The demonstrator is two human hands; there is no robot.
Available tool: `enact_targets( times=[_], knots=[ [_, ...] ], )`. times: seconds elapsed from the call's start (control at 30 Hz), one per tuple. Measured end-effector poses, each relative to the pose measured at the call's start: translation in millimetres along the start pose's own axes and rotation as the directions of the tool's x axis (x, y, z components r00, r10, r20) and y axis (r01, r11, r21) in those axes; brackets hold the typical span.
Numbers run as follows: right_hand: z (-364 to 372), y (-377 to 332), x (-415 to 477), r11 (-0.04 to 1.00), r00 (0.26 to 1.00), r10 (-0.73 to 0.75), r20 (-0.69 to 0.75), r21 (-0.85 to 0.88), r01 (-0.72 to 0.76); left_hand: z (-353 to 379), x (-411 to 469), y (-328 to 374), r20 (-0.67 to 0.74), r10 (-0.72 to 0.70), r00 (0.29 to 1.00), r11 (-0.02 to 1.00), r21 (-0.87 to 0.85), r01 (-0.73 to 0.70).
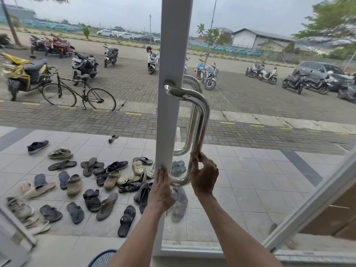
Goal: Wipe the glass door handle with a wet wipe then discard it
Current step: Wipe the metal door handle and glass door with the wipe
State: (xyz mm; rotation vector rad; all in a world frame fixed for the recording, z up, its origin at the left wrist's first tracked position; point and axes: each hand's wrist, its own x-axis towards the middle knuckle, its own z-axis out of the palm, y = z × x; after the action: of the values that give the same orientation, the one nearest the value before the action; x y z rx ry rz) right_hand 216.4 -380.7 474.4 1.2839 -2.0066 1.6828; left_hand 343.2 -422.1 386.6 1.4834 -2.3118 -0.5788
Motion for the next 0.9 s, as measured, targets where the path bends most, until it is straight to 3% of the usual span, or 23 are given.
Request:
enact_targets(
  times=[0.07, 0.13, 0.17, 0.23, 0.27, 0.3, 0.33, 0.6, 0.7, 0.8, 0.9],
  knots=[
    [-1, 0, 1, 1.000, 1.000, 0.000, 0.014, -0.004, 0.000, -5, 6, 10, -0.014, -0.075, 0.997, 0.972, -0.223, 0.070],
    [-2, 2, 3, 1.000, 0.999, -0.008, 0.031, -0.004, 0.009, -6, 6, 22, -0.062, -0.185, 0.981, 0.832, -0.541, 0.123],
    [-3, 3, 3, 1.000, 0.999, -0.016, 0.038, -0.002, 0.016, -6, 6, 26, -0.049, -0.271, 0.961, 0.677, -0.720, 0.154],
    [-4, 2, 3, 0.999, 0.998, -0.038, 0.046, 0.002, 0.038, -5, 2, 31, 0.099, -0.408, 0.908, 0.176, -0.967, 0.184],
    [-4, 2, 3, 0.999, 0.998, -0.048, 0.047, 0.006, 0.047, -3, 1, 30, 0.186, -0.422, 0.887, -0.092, -0.982, 0.162],
    [-4, 3, 4, 0.998, 0.997, -0.056, 0.046, 0.010, 0.055, -1, 0, 30, 0.253, -0.428, 0.868, -0.280, -0.950, 0.139],
    [-4, 3, 4, 0.998, 0.997, -0.061, 0.046, 0.013, 0.061, 2, 0, 30, 0.297, -0.423, 0.856, -0.378, -0.916, 0.131],
    [-6, 4, 5, 0.999, 0.997, -0.052, 0.059, 0.003, 0.052, 9, -17, 75, 0.441, -0.221, 0.870, -0.466, -0.831, 0.303],
    [-7, 2, 5, 0.999, 0.997, -0.049, 0.064, 0.003, 0.049, 2, -18, 99, 0.431, -0.075, 0.899, -0.585, -0.749, 0.310],
    [-9, 0, 6, 0.999, 0.996, -0.053, 0.071, 0.010, 0.053, -10, -15, 117, 0.466, -0.096, 0.880, -0.694, -0.665, 0.276],
    [-12, -1, 7, 0.998, 0.994, -0.060, 0.091, 0.013, 0.059, -17, -15, 117, 0.507, -0.179, 0.843, -0.730, -0.642, 0.232]
  ],
)
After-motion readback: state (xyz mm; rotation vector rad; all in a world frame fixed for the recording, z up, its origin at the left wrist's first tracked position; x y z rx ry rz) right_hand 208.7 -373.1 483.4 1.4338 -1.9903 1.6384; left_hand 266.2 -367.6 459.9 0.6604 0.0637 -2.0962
